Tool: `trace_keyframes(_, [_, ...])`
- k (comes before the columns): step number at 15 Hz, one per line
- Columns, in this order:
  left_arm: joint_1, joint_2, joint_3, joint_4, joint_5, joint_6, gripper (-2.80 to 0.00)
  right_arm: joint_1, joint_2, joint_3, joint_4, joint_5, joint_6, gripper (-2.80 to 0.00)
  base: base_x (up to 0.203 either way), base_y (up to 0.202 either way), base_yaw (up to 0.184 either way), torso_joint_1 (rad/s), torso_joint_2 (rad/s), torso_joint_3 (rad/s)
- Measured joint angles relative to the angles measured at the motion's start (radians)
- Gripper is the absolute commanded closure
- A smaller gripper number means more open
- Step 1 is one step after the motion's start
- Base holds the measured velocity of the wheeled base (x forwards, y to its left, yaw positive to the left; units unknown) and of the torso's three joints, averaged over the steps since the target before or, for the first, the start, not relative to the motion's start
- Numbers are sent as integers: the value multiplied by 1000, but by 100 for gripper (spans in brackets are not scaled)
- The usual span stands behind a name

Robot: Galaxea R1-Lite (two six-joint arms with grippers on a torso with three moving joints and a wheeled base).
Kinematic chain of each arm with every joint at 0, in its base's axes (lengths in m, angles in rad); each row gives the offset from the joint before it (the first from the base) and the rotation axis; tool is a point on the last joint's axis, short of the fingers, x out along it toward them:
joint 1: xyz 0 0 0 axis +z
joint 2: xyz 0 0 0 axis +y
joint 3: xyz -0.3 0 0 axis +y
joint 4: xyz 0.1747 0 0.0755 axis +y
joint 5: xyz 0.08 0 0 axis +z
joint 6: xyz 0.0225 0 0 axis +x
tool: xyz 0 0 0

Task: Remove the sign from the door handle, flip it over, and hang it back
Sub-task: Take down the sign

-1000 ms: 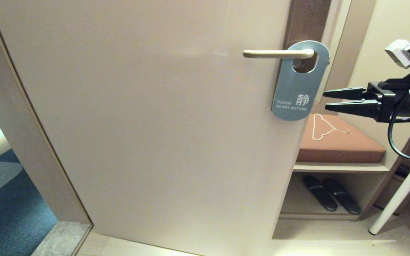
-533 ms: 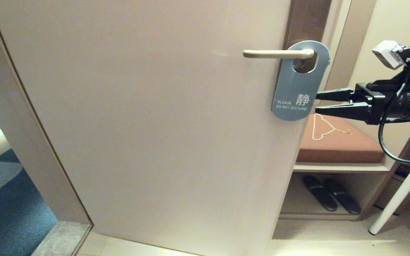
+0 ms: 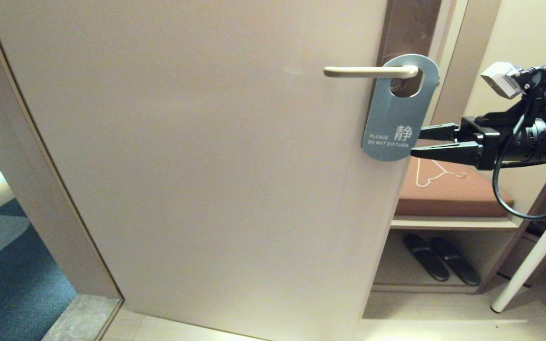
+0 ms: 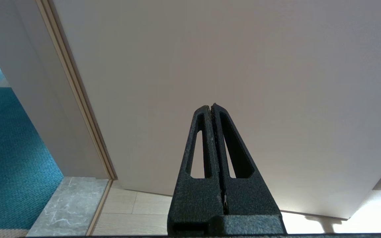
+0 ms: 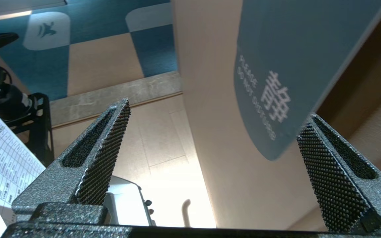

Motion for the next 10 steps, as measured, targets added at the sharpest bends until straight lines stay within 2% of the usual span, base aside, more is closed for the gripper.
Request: trace_keyframes(10, [0, 0, 0, 0, 0, 0, 0, 6, 77, -76, 1, 38, 4, -280, 0, 0, 0, 0, 0, 0])
